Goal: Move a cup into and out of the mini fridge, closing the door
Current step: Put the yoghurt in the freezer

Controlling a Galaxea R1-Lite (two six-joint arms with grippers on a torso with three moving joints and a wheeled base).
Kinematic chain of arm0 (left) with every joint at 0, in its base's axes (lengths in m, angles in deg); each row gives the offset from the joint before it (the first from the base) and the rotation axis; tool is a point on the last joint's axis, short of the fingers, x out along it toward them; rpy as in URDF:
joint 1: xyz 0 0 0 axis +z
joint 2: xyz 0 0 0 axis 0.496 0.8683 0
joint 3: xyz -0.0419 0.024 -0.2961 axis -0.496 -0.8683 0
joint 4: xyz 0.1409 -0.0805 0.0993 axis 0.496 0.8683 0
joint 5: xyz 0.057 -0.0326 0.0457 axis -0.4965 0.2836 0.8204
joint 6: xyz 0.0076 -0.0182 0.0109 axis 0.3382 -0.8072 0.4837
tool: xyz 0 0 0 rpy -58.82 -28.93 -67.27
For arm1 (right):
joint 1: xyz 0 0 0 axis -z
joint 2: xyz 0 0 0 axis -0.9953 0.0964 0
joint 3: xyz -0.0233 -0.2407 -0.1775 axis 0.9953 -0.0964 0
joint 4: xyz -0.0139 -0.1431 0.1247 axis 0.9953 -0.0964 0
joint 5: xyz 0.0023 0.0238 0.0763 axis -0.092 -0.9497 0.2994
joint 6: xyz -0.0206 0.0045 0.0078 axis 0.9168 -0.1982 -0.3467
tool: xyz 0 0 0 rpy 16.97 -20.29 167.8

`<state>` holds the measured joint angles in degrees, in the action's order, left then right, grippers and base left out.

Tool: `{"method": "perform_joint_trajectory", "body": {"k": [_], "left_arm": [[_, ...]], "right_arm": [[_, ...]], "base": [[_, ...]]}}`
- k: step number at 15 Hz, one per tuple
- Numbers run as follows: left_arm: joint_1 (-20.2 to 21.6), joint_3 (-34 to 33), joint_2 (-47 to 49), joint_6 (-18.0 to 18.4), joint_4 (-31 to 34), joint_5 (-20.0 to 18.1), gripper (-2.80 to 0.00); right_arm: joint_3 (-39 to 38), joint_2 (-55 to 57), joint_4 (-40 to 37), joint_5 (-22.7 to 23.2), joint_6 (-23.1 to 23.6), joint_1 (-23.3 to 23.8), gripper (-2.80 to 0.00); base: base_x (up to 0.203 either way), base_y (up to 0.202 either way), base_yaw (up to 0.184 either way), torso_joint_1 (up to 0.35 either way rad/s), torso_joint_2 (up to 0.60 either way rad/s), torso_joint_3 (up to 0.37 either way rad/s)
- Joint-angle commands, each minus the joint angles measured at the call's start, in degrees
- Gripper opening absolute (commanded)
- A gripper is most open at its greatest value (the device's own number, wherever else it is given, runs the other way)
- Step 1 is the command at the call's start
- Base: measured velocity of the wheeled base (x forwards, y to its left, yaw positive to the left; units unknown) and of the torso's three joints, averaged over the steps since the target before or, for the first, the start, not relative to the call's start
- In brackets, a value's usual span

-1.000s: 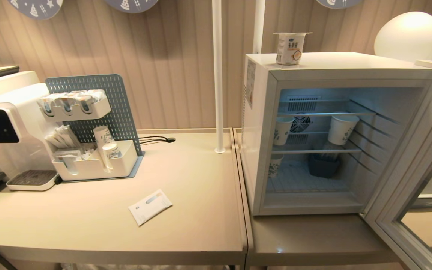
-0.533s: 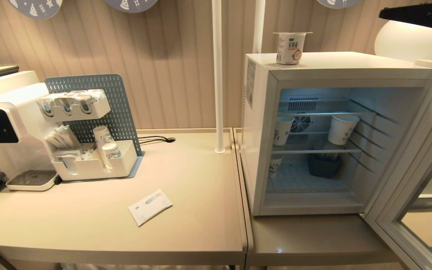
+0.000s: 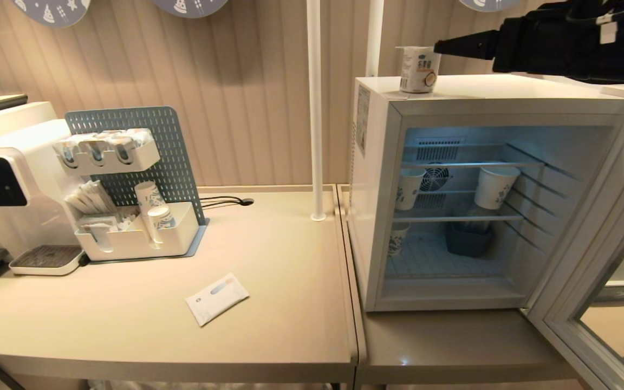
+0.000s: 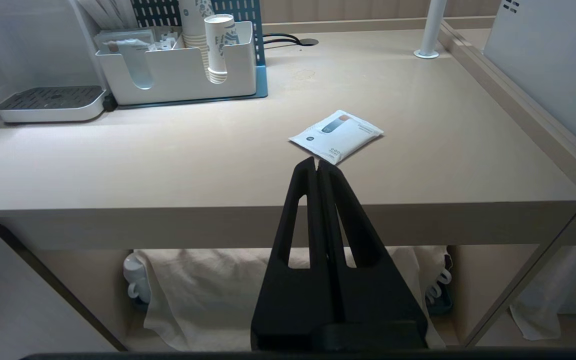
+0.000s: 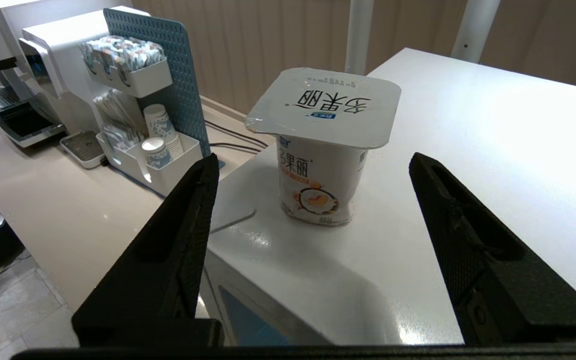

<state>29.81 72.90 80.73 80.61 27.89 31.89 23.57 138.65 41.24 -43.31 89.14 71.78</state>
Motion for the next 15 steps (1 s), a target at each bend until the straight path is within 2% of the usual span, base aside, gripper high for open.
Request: {"method": "perform_joint_trajectory", "body": {"k": [1,5,15], "left_arm": [[0.01,0.00,0.09,0.07,-0.06,-0.02,-2.80],[0.01,0.00,0.09,-0.08,-0.15,-0.02,-2.80],[0.01,0.00,0.09,-0.15,-0.15,-0.02,-2.80]], "right_arm": [[2.15,3.91,-0.04,0.12,0.00,-0.12,0.00],[7.84,7.25,-2.00,0.02,-0.18,-0.15,0.00],[8.27,8.71,-1.31,0.22,0.09,-1.84,0.00]], "base": [[0.000,0.000,0.000,0.000,0.00,0.000],[0.000,0.000,0.000,0.000,0.00,0.000],[0.000,0.000,0.000,0.000,0.00,0.000]]}}
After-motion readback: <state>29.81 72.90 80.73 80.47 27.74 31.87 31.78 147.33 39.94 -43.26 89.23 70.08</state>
